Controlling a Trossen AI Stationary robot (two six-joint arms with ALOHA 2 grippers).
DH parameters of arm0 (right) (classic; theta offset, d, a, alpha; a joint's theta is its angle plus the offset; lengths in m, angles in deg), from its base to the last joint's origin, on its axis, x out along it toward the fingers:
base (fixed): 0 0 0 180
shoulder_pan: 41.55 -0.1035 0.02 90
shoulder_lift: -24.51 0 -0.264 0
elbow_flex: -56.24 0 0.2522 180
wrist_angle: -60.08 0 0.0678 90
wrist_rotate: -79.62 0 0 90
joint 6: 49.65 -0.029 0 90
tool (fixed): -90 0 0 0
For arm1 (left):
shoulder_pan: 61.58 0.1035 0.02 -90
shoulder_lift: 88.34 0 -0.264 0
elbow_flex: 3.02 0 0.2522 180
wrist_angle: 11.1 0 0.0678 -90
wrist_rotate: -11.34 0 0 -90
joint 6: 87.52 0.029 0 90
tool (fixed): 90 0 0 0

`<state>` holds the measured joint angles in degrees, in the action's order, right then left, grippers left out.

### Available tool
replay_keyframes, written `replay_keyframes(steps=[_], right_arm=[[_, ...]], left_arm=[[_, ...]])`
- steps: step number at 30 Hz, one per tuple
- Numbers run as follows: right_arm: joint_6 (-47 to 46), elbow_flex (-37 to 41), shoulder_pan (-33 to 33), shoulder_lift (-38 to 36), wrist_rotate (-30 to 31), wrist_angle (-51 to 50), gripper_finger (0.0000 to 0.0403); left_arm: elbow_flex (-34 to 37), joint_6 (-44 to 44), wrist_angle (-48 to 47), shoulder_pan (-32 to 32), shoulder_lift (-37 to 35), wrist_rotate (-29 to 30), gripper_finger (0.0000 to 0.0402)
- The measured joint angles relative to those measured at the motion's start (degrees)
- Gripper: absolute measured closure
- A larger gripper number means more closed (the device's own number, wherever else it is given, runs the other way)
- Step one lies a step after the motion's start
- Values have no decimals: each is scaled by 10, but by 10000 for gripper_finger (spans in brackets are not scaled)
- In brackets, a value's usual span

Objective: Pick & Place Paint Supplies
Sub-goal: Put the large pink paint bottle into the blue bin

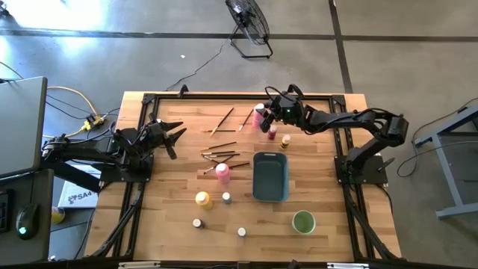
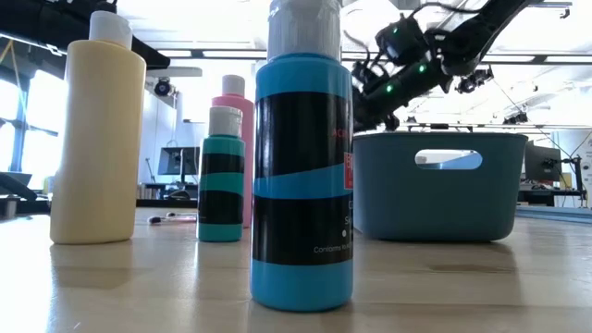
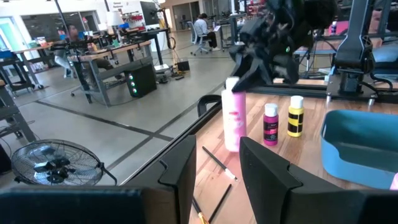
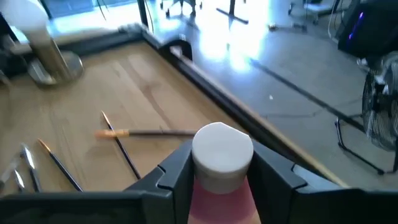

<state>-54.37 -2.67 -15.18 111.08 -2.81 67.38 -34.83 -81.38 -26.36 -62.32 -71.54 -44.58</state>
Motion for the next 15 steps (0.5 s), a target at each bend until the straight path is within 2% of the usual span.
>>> replay_keyframes(steps=[8, 15], right_arm=[[0, 0, -10, -93, 4, -48, 282], [-17, 0, -53, -203, 20, -133, 288]], left_arm=[[0, 0, 0, 0, 0, 0, 281], [0, 0, 0, 0, 0, 0, 281]])
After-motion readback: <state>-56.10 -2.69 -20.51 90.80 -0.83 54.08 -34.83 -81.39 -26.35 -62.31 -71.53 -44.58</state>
